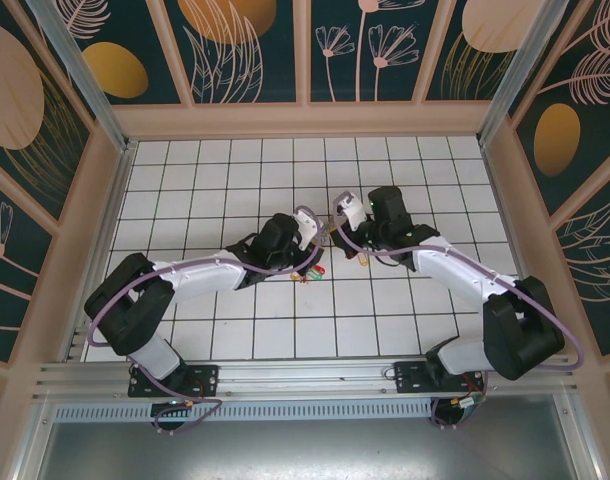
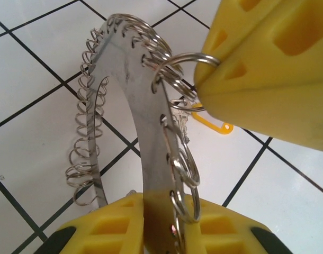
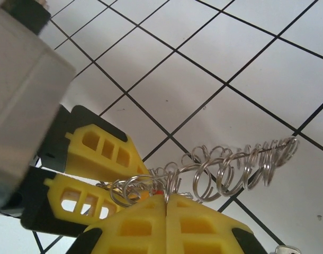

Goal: Put the keys on the keyring

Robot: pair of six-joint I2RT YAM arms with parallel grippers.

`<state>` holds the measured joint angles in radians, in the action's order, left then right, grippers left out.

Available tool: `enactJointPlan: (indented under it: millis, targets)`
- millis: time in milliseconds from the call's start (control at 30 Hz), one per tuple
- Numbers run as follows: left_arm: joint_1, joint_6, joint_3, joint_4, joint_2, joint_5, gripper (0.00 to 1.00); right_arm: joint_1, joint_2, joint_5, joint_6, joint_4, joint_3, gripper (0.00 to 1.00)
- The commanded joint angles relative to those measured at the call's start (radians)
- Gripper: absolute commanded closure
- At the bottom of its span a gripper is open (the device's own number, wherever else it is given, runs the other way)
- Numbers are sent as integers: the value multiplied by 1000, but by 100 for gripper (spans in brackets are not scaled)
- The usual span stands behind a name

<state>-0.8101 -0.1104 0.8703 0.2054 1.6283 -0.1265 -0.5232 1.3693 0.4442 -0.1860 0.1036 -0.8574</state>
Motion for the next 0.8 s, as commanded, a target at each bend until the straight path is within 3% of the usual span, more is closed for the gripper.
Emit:
enactJointPlan:
  millis: [0,200,300,633,767]
  targets:
    - [6,62,43,-85,28,-70,86,-18,12,12,-23,48,-33,100]
    - [6,107,64,-127,28,-152,89,-32,-5,-25,-25,-101,-1,100]
    - [5,135,71,-167,26,-134,89,-30,-19,11,-38,-122,7,100]
    - [5,192,75,-213,-8,-12,99,15,26,52,-116,204,-118,100]
    - [6,202,61,-201,-19,-18,100,20,9,21,-97,208,-109,100]
